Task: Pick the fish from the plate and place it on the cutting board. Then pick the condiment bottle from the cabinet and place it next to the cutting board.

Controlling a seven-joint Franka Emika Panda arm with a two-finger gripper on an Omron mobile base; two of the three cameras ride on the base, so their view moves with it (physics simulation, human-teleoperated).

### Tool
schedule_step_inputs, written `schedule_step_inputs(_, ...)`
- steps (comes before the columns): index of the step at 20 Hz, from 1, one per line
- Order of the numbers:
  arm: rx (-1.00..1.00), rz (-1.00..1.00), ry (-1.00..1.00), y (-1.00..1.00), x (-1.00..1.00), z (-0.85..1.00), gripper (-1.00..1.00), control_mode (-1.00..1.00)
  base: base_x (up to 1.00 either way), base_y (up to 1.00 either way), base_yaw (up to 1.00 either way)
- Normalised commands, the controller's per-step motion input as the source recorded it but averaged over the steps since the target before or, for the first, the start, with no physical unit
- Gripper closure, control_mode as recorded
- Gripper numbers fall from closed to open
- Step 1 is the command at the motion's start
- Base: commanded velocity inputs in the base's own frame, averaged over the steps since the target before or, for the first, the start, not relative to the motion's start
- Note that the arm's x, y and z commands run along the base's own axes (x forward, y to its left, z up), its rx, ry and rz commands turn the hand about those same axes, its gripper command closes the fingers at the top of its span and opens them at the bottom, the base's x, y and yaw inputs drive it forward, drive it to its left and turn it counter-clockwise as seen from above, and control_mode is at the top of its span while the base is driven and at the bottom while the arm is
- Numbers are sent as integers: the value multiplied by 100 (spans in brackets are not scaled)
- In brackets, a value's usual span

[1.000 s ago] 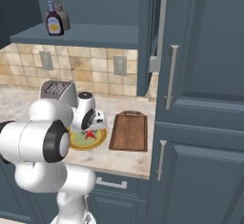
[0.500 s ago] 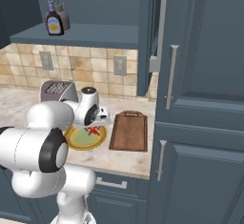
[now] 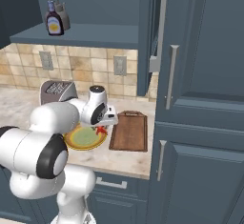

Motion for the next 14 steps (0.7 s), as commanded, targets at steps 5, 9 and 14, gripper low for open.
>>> schedule_step_inputs(5,0,-3,0,-44,0,5,100,-100,0,0,0)
schedule_step_inputs(9,0,-3,0,-44,0,1,100,-100,0,0,0)
schedule_step_inputs(14,0,-2,0,-35,1,0,100,-100,0,0,0)
